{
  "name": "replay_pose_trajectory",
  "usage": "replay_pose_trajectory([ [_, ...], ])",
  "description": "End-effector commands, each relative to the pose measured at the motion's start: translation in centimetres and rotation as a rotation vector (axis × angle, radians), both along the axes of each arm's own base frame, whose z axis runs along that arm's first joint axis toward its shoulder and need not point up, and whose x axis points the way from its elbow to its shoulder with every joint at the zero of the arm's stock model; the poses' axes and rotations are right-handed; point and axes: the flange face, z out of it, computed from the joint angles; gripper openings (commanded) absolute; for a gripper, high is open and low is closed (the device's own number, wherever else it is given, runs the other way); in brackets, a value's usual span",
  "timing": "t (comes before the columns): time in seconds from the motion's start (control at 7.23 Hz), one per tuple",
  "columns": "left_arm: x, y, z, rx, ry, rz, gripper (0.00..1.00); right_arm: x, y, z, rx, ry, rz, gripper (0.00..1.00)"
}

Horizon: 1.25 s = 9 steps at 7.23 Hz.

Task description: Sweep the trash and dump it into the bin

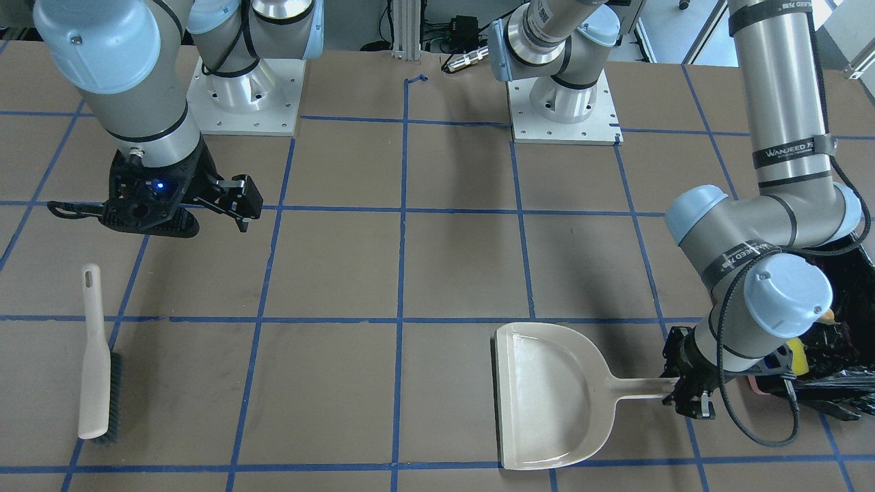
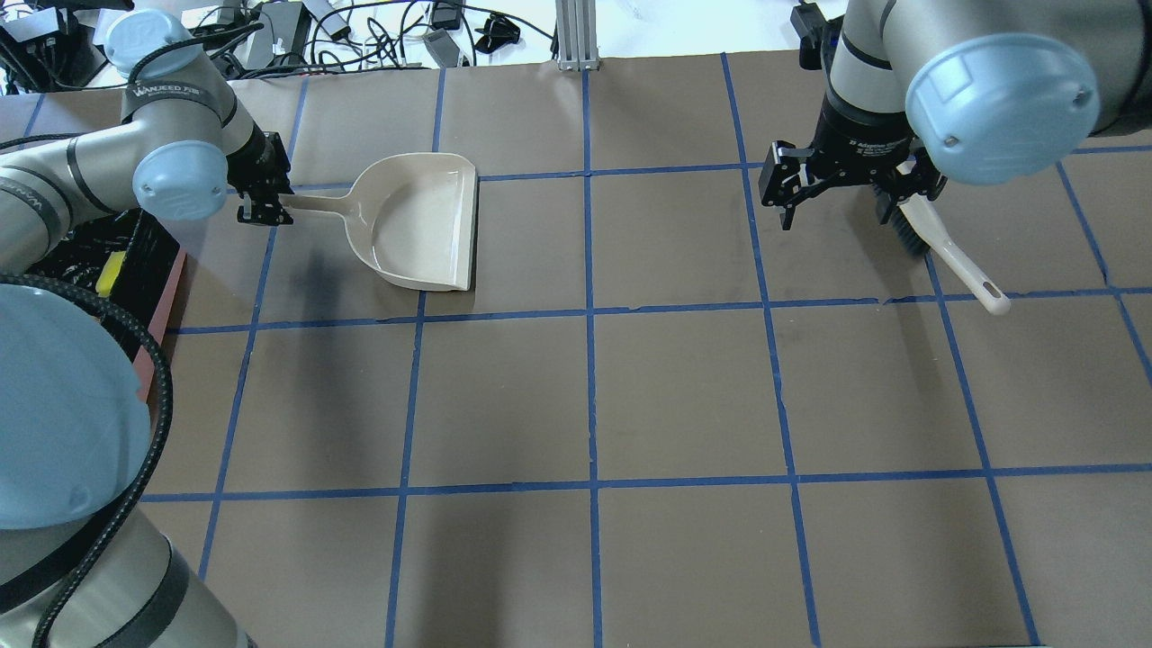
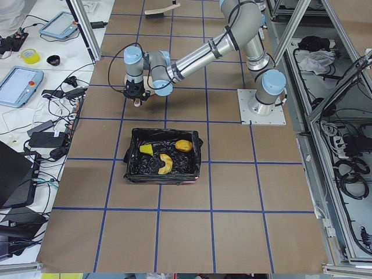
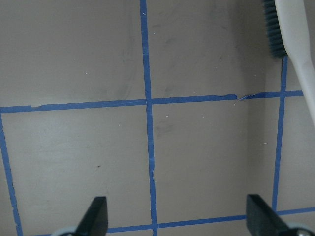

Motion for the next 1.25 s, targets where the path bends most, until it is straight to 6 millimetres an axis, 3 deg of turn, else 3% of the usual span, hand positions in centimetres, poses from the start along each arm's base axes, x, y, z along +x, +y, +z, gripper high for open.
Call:
replay_pose_trajectory([
  [0.0,-0.2,0.0,0.0,-0.001,-0.002,-0.004,0.05,0.0,0.0,0.0,-0.001,-0.001,-0.003,1.00],
  [0.42,0.5,0.0,1.1,-0.005,-0.092,0.002,0.66,0.0,0.0,-0.1,0.001,-0.001,-0.002,1.00],
  [0.69,-0.6,0.0,2.5,-0.027,-0.096,-0.032,0.74,0.0,0.1,0.2,-0.002,-0.003,-0.003,1.00],
  [0.83,-2.6,0.2,5.1,-0.060,-0.122,-0.167,0.86,0.0,0.0,-0.1,0.004,0.002,-0.001,1.00],
  [0.97,-4.0,0.4,8.0,-0.085,-0.169,-0.428,1.00,0.0,0.0,-0.1,0.004,0.003,-0.001,1.00],
  [1.11,-4.4,1.0,10.9,-0.102,-0.208,-0.598,1.00,0.0,0.1,0.1,-0.001,0.002,-0.001,1.00],
])
